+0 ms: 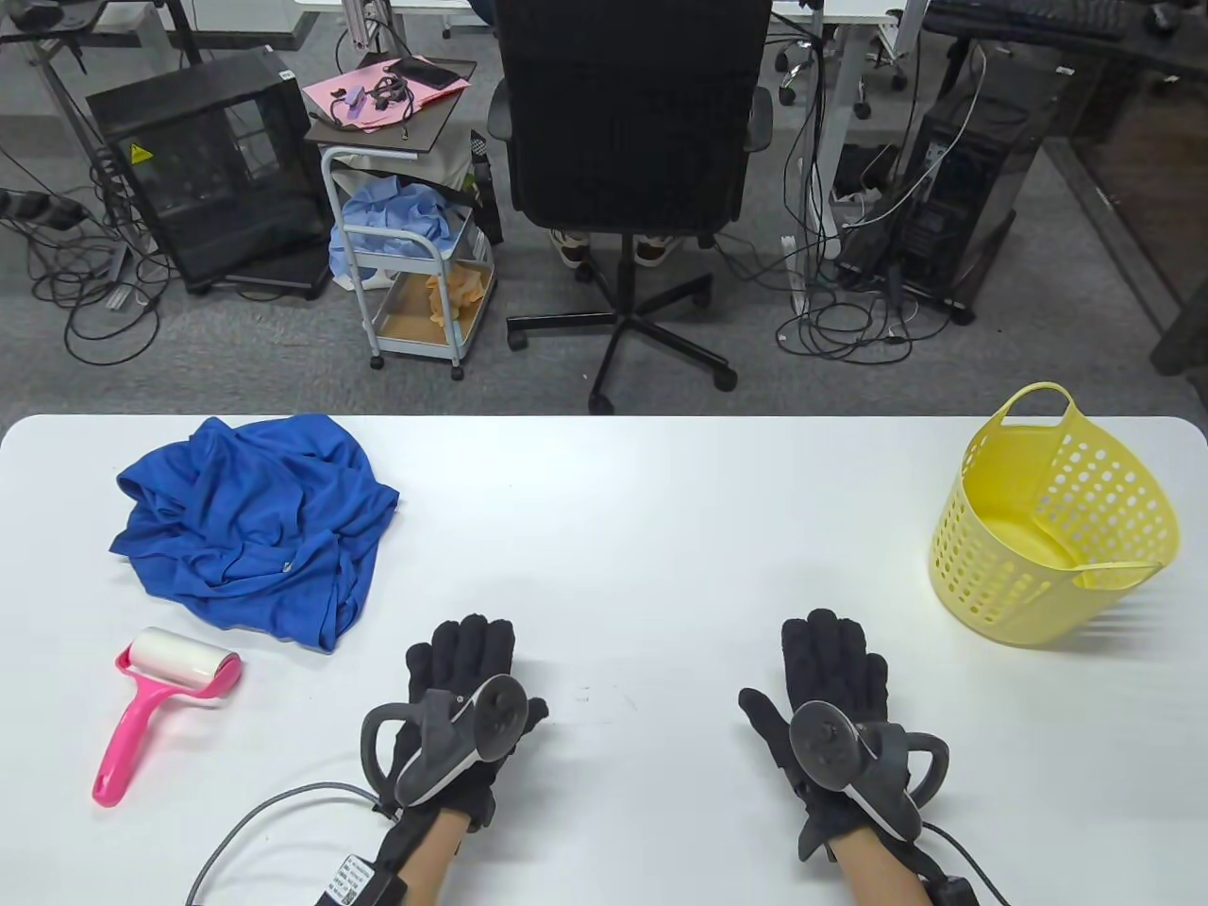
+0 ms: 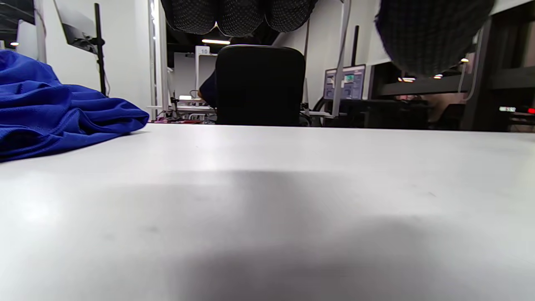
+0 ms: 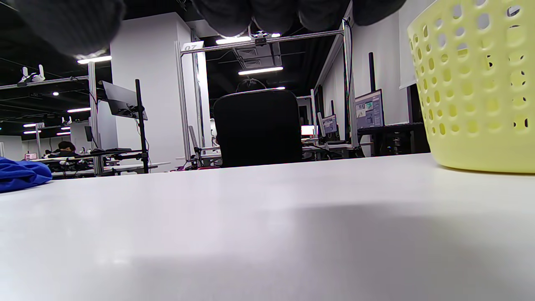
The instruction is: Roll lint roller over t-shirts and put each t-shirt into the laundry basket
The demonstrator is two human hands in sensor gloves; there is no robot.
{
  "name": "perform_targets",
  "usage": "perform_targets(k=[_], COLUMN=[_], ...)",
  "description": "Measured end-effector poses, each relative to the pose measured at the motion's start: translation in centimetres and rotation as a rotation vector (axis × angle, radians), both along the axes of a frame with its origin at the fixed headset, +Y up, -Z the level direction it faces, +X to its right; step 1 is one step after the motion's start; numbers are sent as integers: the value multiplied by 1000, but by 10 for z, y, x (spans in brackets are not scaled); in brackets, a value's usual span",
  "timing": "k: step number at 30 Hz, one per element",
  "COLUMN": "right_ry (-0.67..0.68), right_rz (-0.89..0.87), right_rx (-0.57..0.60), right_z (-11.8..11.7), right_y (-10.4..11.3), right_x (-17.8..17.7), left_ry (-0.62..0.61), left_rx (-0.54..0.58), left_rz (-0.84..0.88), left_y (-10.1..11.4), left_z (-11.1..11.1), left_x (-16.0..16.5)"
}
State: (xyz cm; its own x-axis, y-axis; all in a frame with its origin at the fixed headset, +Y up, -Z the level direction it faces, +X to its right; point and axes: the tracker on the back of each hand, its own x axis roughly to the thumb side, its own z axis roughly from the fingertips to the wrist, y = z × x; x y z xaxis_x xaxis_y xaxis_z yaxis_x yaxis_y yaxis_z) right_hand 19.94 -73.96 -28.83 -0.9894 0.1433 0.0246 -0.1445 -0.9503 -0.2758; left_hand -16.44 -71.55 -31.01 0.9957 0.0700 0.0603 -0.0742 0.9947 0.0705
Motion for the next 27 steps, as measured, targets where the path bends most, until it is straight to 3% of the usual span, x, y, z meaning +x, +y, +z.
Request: perform_targets(k=[6, 11, 15, 20, 24, 27], right_ry=[-1, -3, -8, -14, -25, -25], right_rz=[-20, -42, -61, -73, -67, -81], right_rx=[1, -2, -10, -12, -20, -30], right_z=[1, 0, 0, -1, -2, -3], right_y=[1, 1, 1, 1, -1, -3], right_x=[1, 4, 6, 10, 13, 15], left_ry=[157, 333, 484, 674, 731, 728], left_rx=[-49, -127, -226, -309, -363, -381], left_rz=[13, 69, 92, 188, 284, 226], left_y=[38, 52, 39, 6, -12, -22], left_z=[-49, -99, -135, -173, -195, -206], left_x=[-56, -112, -156, -206, -215, -218])
